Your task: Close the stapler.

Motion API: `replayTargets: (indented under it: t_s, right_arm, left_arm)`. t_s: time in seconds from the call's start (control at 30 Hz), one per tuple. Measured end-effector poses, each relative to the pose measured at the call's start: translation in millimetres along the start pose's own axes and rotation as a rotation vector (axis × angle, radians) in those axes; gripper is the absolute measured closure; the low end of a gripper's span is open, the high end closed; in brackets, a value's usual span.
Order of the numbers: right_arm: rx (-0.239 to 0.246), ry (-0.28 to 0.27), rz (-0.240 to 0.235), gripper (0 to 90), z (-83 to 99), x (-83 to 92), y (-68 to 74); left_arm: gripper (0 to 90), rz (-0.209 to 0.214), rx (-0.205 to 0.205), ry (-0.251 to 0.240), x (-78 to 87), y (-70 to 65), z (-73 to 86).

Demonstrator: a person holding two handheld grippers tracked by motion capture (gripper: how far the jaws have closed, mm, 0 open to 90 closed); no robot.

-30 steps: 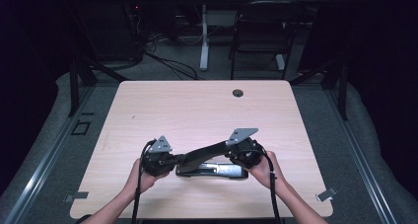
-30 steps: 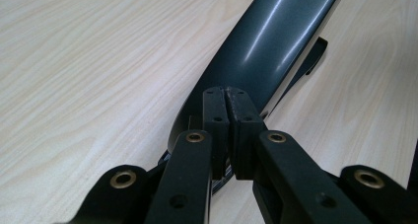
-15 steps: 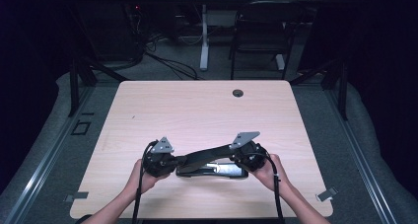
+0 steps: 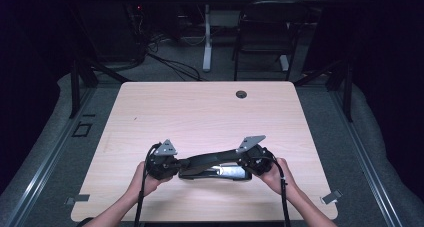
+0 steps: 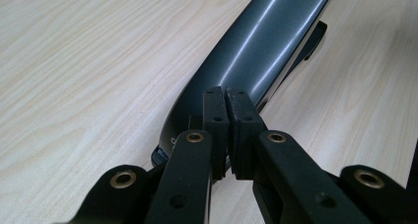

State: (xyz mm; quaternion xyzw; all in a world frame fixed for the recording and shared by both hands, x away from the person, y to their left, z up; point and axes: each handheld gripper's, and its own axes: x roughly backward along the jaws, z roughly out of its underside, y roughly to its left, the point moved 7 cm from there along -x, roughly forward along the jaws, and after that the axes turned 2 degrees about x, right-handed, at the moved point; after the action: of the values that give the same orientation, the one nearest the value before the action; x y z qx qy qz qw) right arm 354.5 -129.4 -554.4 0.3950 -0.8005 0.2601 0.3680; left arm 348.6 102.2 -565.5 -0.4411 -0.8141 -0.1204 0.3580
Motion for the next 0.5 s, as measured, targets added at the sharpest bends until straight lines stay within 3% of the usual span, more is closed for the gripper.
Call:
replayTargets:
  t_s: [0.5]
  right_arm:
    - [-0.022, 0.062, -0.02, 86.4, 22.5, -7.5, -4.1]
  left_arm:
    - [87.3, 0.006, -0.007, 0.021, -3.3, -1.9, 1.8]
